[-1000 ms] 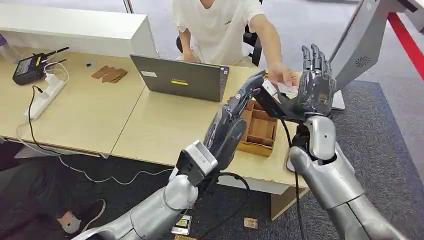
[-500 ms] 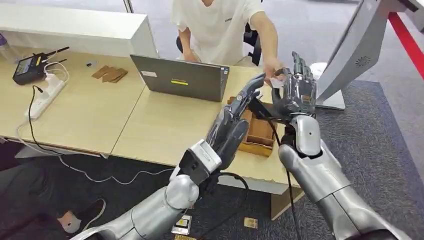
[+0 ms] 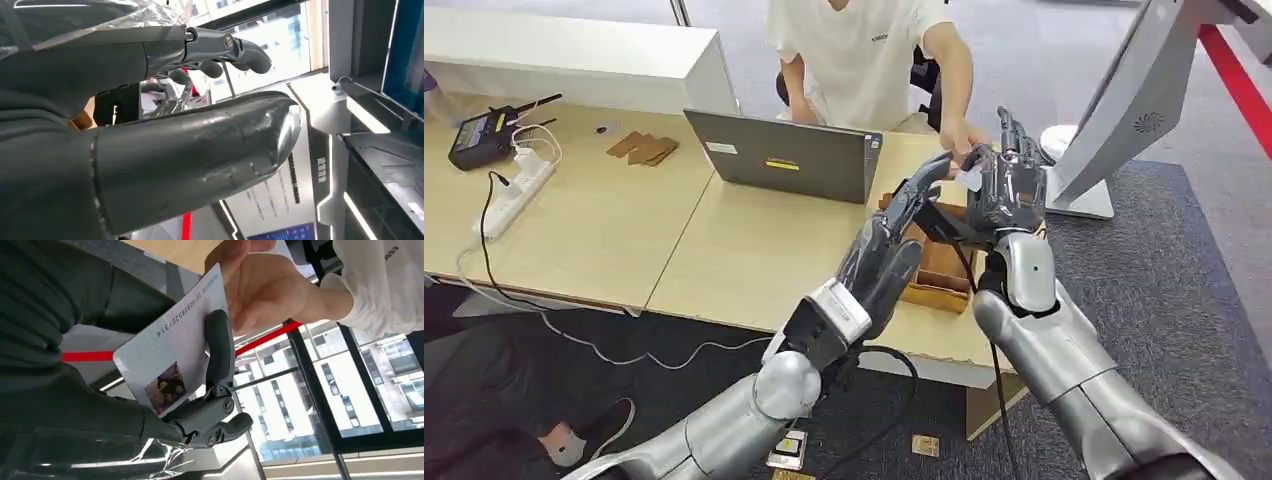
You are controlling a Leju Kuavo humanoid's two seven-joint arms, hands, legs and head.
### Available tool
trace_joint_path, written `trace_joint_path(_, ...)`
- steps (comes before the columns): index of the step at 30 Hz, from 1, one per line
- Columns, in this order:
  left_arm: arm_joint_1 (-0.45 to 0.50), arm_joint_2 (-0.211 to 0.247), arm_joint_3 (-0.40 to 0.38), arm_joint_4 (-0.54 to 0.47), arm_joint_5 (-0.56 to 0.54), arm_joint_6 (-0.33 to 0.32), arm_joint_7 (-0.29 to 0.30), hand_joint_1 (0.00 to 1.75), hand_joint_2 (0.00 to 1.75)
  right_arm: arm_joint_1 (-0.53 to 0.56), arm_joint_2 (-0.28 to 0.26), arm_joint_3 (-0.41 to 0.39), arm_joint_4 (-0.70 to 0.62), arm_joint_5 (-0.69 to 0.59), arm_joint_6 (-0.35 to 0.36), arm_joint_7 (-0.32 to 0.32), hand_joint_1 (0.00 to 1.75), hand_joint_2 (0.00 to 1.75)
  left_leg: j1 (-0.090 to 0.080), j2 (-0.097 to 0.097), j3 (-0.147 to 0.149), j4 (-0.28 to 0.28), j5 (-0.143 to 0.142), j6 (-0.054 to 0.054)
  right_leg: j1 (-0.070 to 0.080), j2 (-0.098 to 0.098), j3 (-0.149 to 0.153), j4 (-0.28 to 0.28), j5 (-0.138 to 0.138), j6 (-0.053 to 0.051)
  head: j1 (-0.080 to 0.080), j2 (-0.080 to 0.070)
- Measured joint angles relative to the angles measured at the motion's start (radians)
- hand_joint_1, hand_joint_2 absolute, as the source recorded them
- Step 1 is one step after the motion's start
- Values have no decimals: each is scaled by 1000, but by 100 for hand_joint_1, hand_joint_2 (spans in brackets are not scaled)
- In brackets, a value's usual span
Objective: Pass the card to the sensor for recognition and then transmit it.
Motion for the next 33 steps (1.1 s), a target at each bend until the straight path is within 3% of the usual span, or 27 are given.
trace_joint_path(9,2,3,-5,0,-13,13,18,0,0,7,-21,4,-24,-70,-44,15,175,175,0,0,0,0,0,0,0,0,-1,0,0,0,0,0)
trace_joint_path(21,14,21,-2,-16,-45,25,49,0,0,158,-189,-75,-191,-103,-37,108,175,175,0,0,0,0,0,0,-1,0,0,-1,0,0,0,0)
trace_joint_path(27,10,29,-2,-26,-38,49,59,0,0,241,-262,-131,-240,-111,-32,108,175,175,0,0,0,0,0,0,-1,0,0,-1,0,0,0,0)
trace_joint_path(33,3,34,-3,-26,-23,59,59,0,0,281,-283,-160,-243,-115,-31,83,175,175,0,0,0,0,0,0,0,0,0,0,0,0,0,0)
